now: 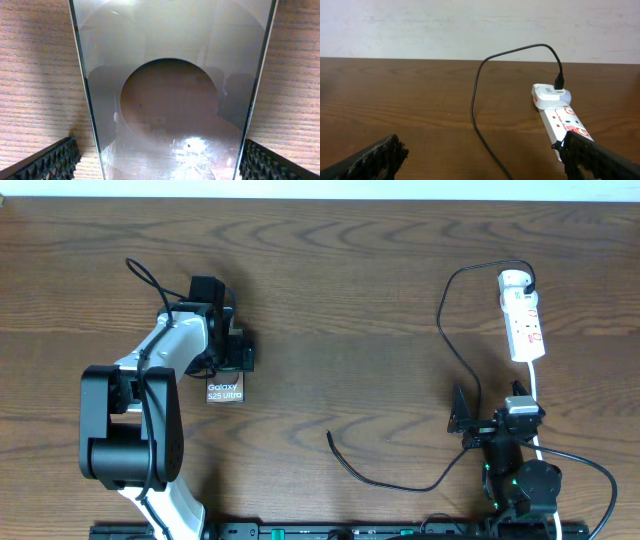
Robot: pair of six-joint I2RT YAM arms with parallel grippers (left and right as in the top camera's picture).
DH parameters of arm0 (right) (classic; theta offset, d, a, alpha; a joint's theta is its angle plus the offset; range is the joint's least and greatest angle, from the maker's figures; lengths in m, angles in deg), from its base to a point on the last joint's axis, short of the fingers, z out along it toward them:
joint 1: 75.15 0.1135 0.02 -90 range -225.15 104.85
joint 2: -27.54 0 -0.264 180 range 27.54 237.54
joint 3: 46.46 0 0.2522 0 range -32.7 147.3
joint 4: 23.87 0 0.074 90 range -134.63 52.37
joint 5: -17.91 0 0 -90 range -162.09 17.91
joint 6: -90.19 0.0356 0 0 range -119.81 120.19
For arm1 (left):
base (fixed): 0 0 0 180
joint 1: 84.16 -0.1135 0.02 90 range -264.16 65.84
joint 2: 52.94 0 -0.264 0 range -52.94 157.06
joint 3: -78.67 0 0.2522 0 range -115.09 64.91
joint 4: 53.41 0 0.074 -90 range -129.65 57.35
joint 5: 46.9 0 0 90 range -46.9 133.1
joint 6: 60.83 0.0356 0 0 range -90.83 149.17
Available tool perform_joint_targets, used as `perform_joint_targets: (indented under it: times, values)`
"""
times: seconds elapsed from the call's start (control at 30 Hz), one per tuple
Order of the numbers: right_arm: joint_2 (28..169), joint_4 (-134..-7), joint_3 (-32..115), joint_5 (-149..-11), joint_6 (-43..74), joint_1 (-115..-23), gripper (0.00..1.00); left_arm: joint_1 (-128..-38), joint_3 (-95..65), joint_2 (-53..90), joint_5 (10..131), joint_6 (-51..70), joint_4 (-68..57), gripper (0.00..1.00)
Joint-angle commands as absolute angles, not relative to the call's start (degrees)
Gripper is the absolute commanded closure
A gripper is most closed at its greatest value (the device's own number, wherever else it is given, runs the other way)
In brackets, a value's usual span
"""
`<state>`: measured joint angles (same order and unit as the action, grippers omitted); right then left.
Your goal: Plug charger to phone and switch on socket
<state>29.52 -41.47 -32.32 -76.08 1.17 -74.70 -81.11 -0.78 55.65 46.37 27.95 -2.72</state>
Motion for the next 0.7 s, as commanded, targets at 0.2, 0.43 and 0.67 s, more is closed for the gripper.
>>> perform_joint_targets:
  times: [0.2, 0.43, 0.67]
  values:
    - [29.32, -41.73, -32.38, -75.62, 0.77, -74.35, 0.01, -81.57, 1.12, 56.85, 47.20, 29.11, -3.27, 0.00]
    - [29.32, -41.73, -32.38, -75.62, 0.77, -74.35, 0.01, -81.57, 1.32, 56.90, 49.82, 29.13, -3.36, 0.00]
    - [29.32, -41.73, -32.38, -75.62, 0.77, -74.35, 0.01, -81.57, 1.32, 56.90, 50.02, 29.11, -3.31, 0.00]
